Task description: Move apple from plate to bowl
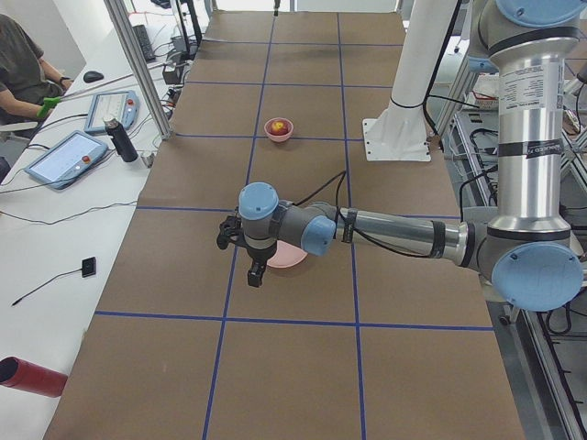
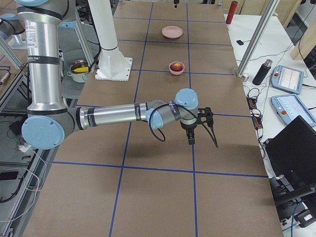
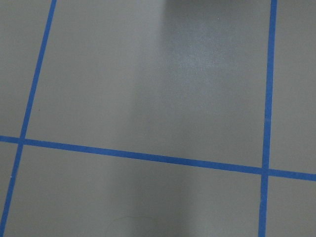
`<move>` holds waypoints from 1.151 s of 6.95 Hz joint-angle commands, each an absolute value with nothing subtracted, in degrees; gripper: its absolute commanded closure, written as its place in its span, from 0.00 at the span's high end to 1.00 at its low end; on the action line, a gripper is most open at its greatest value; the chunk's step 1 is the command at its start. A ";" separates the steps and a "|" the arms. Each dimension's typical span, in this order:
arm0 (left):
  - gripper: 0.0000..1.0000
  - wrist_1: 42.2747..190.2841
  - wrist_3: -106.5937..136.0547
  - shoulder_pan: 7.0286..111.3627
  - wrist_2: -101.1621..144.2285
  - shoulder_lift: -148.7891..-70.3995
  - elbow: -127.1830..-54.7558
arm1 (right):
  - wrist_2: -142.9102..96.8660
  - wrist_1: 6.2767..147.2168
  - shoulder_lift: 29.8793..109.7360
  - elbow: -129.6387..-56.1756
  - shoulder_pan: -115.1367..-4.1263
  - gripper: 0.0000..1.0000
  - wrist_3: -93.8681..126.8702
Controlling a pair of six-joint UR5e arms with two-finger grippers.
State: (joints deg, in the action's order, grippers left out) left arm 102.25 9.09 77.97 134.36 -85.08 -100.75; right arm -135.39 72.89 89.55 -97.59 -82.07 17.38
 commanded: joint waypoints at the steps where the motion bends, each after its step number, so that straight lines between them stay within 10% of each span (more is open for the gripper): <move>1: 0.98 102.39 11.60 79.79 136.04 -84.90 -100.55 | -135.17 73.82 89.30 -97.73 -82.09 1.00 17.49; 8: 0.98 102.39 7.21 83.14 132.44 -83.94 -100.72 | -133.51 72.86 93.34 -102.39 -82.09 1.00 17.31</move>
State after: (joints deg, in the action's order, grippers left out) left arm 102.33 7.14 83.17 131.62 -84.20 -100.47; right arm -134.01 72.93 92.85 -101.96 -82.16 16.97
